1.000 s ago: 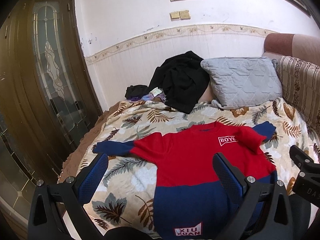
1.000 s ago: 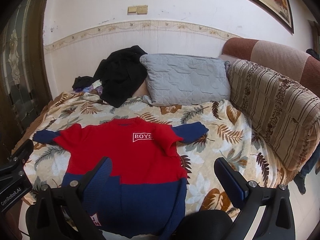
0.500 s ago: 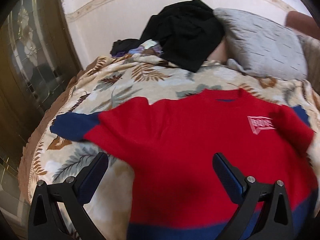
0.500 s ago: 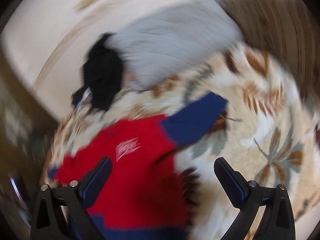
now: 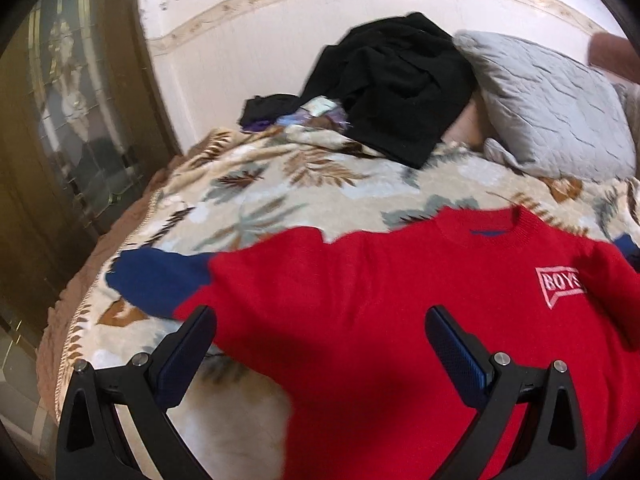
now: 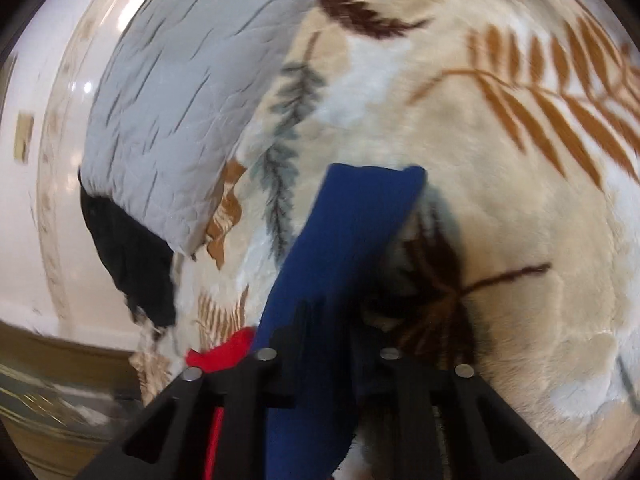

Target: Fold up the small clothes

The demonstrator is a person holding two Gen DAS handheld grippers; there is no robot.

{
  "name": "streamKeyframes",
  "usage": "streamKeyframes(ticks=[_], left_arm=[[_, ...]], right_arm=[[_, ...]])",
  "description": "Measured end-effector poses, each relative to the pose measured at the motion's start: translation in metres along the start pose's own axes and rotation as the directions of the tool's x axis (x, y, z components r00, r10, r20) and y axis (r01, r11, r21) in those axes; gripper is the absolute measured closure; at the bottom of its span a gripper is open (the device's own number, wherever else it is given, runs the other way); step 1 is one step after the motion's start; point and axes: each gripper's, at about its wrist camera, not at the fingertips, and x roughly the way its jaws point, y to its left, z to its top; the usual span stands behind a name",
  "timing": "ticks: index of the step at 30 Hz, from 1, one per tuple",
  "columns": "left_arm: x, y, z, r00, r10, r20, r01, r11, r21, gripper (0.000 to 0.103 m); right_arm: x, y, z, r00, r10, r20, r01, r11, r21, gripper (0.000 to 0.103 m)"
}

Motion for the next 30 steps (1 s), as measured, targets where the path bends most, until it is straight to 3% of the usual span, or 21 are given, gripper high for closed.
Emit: streamKeyframes(ticks=[4, 11, 16, 18, 21, 23, 24, 26, 28, 30], left_arm=[[-0.001, 0.024, 0.000, 0.999, 0.038, -0.004, -0.039, 0.998, -0.056, 0.000], [-0.001, 0.077, -0.001, 0.992, 0.124, -0.013, -0.125, 0.979, -0.162, 0.000], [-0.002, 0.119, -0.006, 0.977, 0.214, -0.012, -0.212, 0.953, -0.217, 0.000], [0.003, 0.140, -0.009, 0.972, 0.230, -0.044, -0.234, 0.938, -0.255, 0.000], [0.012, 0.172, -0.014, 0.964, 0.247, -0.100, -0.266, 0.906, -0.329, 0.000], [0.016, 0.187, -0.017, 0.962, 0.244, -0.124, -0.273, 0.888, -0.371, 0.000], [0.020, 0.197, -0.018, 0.960, 0.242, -0.140, -0.278, 0.874, -0.397, 0.000], [0.027, 0.211, -0.020, 0.959, 0.229, -0.168, -0.281, 0.852, -0.442, 0.000], [0.034, 0.226, -0.022, 0.960, 0.202, -0.194, -0.274, 0.825, -0.494, 0.000], [0.044, 0.241, -0.025, 0.964, 0.156, -0.214, -0.251, 0.795, -0.552, 0.000]], right_arm=[[-0.024, 0.062, -0.029, 0.995, 0.095, 0.043, -0.085, 0.978, -0.190, 0.087], [-0.017, 0.170, -0.132, 0.960, 0.253, -0.123, -0.281, 0.877, -0.390, 0.087], [0.030, 0.219, -0.228, 0.924, 0.211, -0.318, -0.351, 0.795, -0.494, 0.082], [0.048, 0.228, -0.261, 0.898, 0.153, -0.413, -0.373, 0.764, -0.527, 0.071], [0.052, 0.228, -0.287, 0.871, 0.126, -0.476, -0.410, 0.722, -0.558, 0.070], [0.043, 0.224, -0.292, 0.880, 0.129, -0.457, -0.407, 0.701, -0.586, 0.070], [0.039, 0.221, -0.287, 0.896, 0.123, -0.427, -0.383, 0.700, -0.603, 0.070], [0.037, 0.209, -0.268, 0.946, 0.079, -0.313, -0.269, 0.729, -0.629, 0.070], [0.037, 0.189, -0.246, 0.970, 0.051, -0.239, -0.189, 0.775, -0.604, 0.070], [0.047, 0.176, -0.234, 0.981, -0.017, -0.195, -0.108, 0.784, -0.612, 0.070]])
